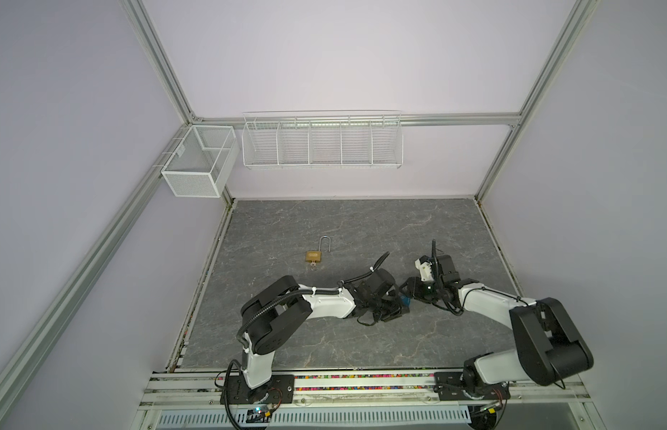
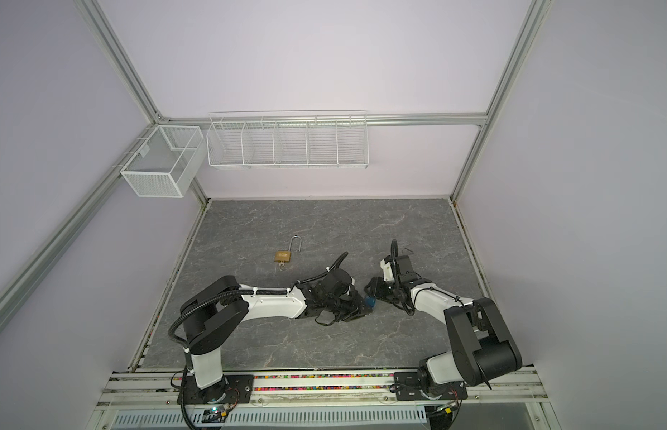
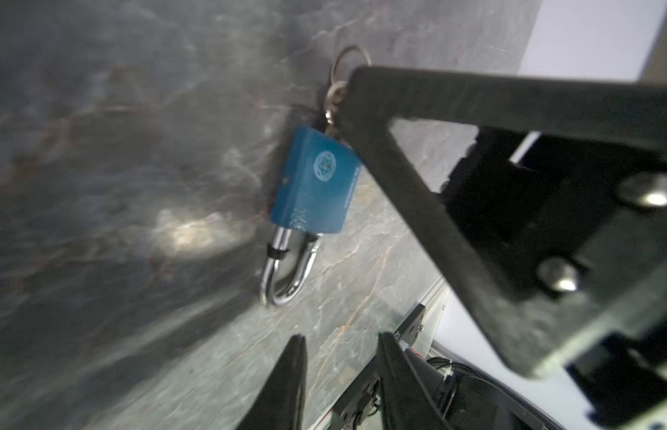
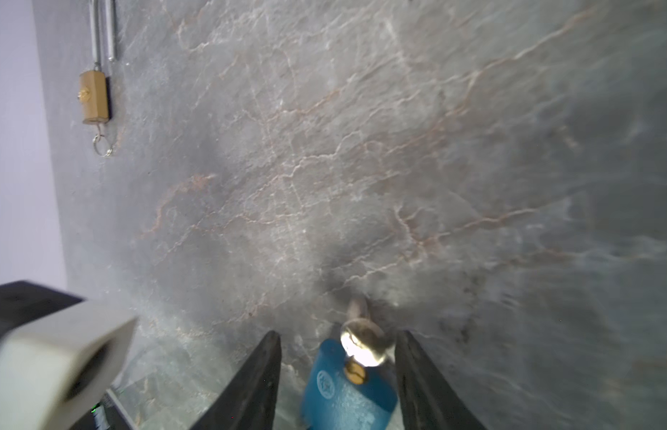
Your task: Unlock with the key
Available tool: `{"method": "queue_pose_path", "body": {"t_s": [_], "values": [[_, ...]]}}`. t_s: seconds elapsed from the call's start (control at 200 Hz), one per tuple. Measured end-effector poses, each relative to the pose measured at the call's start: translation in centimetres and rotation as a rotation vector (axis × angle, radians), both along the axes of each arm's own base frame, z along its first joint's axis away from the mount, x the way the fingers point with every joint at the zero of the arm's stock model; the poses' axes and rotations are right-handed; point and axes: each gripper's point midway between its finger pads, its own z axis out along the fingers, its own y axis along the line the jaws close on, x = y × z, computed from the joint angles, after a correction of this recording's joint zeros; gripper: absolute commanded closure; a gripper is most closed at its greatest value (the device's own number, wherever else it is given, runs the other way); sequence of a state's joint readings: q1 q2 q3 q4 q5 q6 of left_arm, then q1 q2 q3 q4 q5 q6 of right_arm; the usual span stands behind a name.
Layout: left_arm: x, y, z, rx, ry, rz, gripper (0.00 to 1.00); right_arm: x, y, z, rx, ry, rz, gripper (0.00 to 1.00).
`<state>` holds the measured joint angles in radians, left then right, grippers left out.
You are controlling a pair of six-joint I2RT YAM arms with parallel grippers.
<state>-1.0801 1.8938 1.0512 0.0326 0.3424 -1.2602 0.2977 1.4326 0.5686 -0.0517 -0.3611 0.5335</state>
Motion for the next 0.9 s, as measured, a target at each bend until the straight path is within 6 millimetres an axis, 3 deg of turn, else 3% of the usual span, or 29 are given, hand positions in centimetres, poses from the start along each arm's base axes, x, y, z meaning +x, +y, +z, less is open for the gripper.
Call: {"method": "queue_pose_path", "body": {"t_s": [0.165,0.31,0.475,0.61,0.755,0.9], "values": [[1.0,4.0,-1.3,0.186,-0.034,0.082,0.66,-1.3,0.3,1.5,0.047,-0.015,0.01,0.5],[2.1,6.4,1.5,0.248,-0.129,0.107,0.66,-2.2,0.5,3.8,0.069,-0.062,0.027,0.47],[2.3,3.9,3.5,0.235,-0.182,-0.003,0.67,-2.7,-0.6,5.1,0.021,-0.099,0.012,0.46],[1.0,1.1,1.3,0.25,-0.162,-0.103,0.7,-3.0,-1.4,4.6,-0.004,-0.076,-0.007,0.44],[-0.4,0.8,-1.9,0.354,-0.121,-0.162,0.72,-3.5,-1.9,4.9,-0.004,-0.09,-0.023,0.43],[0.7,0.4,-1.3,0.429,-0.153,-0.182,0.72,-4.1,-2.3,5.5,0.002,-0.113,-0.031,0.41]]}}
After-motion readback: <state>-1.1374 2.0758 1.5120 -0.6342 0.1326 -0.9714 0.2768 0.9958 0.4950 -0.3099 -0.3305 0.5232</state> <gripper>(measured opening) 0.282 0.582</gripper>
